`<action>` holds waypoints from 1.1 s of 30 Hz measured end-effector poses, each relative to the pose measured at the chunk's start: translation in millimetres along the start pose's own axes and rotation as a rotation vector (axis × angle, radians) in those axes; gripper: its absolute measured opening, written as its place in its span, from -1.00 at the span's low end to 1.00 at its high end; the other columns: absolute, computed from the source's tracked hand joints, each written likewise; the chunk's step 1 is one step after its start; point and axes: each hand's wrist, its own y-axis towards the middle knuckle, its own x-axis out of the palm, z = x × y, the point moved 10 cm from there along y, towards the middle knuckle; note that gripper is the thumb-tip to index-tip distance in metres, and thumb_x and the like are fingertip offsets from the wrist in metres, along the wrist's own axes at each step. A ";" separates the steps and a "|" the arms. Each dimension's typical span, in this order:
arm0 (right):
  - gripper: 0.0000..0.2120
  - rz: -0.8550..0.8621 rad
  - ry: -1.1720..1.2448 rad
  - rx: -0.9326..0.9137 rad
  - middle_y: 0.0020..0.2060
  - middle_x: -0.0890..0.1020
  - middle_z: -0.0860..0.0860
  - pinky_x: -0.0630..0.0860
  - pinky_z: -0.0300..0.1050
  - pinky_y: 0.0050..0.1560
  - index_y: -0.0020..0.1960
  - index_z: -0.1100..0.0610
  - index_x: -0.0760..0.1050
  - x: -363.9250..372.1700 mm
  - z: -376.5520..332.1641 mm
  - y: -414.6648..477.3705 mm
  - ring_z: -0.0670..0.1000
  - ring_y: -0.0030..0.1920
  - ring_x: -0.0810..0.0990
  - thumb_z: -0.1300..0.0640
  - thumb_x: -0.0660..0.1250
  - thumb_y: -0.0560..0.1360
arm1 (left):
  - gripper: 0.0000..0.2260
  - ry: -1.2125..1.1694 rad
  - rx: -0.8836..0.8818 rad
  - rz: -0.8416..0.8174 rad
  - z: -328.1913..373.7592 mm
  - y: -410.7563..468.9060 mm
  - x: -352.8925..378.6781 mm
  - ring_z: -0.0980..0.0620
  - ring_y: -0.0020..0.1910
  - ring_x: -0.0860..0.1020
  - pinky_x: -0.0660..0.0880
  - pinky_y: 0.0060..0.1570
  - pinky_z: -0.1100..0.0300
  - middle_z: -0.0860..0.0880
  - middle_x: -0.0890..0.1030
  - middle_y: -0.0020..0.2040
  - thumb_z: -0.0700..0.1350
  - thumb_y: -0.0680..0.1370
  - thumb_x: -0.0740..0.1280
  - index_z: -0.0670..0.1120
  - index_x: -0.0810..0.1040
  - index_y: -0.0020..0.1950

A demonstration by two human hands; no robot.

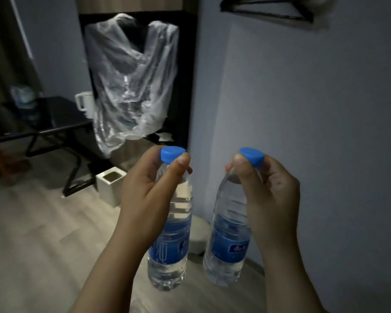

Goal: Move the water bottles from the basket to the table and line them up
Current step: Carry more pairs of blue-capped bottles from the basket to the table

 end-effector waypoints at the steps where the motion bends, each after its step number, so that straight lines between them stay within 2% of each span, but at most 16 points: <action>1: -0.72 -0.026 0.016 -0.002 -0.25 0.68 -0.07 0.53 -0.35 -0.15 -0.09 0.03 0.61 15.9 1.3 0.9 -0.09 -0.21 0.65 -0.16 0.31 0.42 | -0.79 0.016 -0.005 0.028 -3.7 1.8 -14.0 0.00 -0.18 0.60 0.52 -0.13 0.12 -0.02 0.64 -0.18 0.13 0.48 0.27 0.02 0.57 -0.09; 4: -0.67 -0.100 0.047 0.002 -0.27 0.68 -0.08 0.54 -0.32 -0.16 -0.08 0.07 0.62 58.7 8.1 5.7 -0.09 -0.21 0.65 -0.17 0.31 0.41 | -0.80 0.065 -0.008 0.103 -12.6 7.5 -48.2 -0.02 -0.20 0.59 0.51 -0.15 0.08 -0.04 0.63 -0.20 0.12 0.50 0.26 0.01 0.57 -0.11; 7: -0.69 -0.157 0.069 0.008 -0.29 0.67 -0.07 0.55 -0.27 -0.18 -0.12 0.04 0.62 95.5 17.7 14.7 -0.07 -0.23 0.64 -0.19 0.31 0.40 | -0.81 0.100 -0.008 0.151 -21.4 16.8 -71.4 0.03 -0.20 0.59 0.50 -0.18 0.22 -0.03 0.63 -0.20 0.09 0.51 0.27 0.00 0.57 -0.10; 11: -0.72 -0.238 0.121 -0.009 -0.29 0.67 -0.07 0.53 -0.31 -0.21 -0.14 0.00 0.61 142.4 31.5 30.9 -0.08 -0.23 0.64 -0.19 0.31 0.42 | -0.83 0.192 -0.017 0.229 -36.3 33.6 -97.1 0.11 -0.22 0.58 0.47 -0.20 0.33 0.02 0.62 -0.22 0.06 0.52 0.27 -0.01 0.57 -0.10; 14: -0.79 -0.309 0.238 -0.007 -0.29 0.67 -0.07 0.54 -0.33 -0.21 -0.14 -0.03 0.61 176.1 42.9 47.5 -0.10 -0.24 0.64 -0.15 0.33 0.42 | -0.82 0.239 -0.009 0.285 -45.0 50.7 -110.7 0.06 -0.20 0.61 0.53 -0.16 0.22 0.00 0.64 -0.20 0.08 0.52 0.27 0.01 0.56 -0.08; 18: -0.85 -0.395 0.348 -0.036 -0.26 0.67 -0.01 0.59 -0.11 -0.15 -0.11 -0.06 0.60 214.7 53.3 76.0 0.01 -0.20 0.64 -0.11 0.35 0.45 | -0.79 0.328 0.013 0.370 -51.7 78.8 -124.5 0.04 -0.22 0.59 0.54 -0.16 0.06 0.02 0.62 -0.22 0.15 0.49 0.23 0.05 0.54 -0.09; 20: -0.83 -0.418 0.371 -0.043 -0.27 0.67 0.01 0.58 -0.08 -0.14 -0.10 -0.04 0.61 231.2 60.4 90.8 0.03 -0.20 0.64 -0.12 0.34 0.44 | -0.77 0.358 0.010 0.414 -58.0 91.5 -131.2 0.03 -0.21 0.59 0.54 -0.14 0.00 0.02 0.61 -0.22 0.17 0.49 0.23 0.04 0.54 -0.09; 24: -0.71 -0.494 0.399 -0.016 -0.26 0.66 -0.01 0.57 -0.11 -0.11 -0.08 0.06 0.62 268.6 80.0 112.4 0.00 -0.18 0.64 -0.15 0.34 0.42 | -0.72 0.414 -0.012 0.483 -74.1 110.4 -142.1 0.08 -0.21 0.59 0.55 -0.14 0.08 0.03 0.61 -0.21 0.19 0.48 0.21 0.01 0.54 -0.06; 27: -0.68 -0.548 0.444 -0.005 -0.29 0.65 -0.05 0.51 -0.31 -0.16 -0.10 0.12 0.62 296.6 92.0 121.6 -0.12 -0.22 0.62 -0.13 0.35 0.41 | -0.72 0.441 -0.025 0.518 -84.8 123.4 -152.1 0.08 -0.21 0.59 0.54 -0.15 0.14 0.02 0.61 -0.21 0.18 0.48 0.21 0.01 0.54 -0.07; 33: -0.72 -0.588 0.503 -0.011 -0.32 0.66 -0.06 0.47 -0.39 -0.21 -0.08 0.09 0.63 357.4 105.8 138.4 -0.15 -0.28 0.60 -0.12 0.36 0.43 | -0.71 0.482 -0.028 0.576 -102.3 152.3 -186.2 0.05 -0.19 0.59 0.54 -0.15 0.16 0.00 0.61 -0.19 0.18 0.48 0.20 0.00 0.53 -0.06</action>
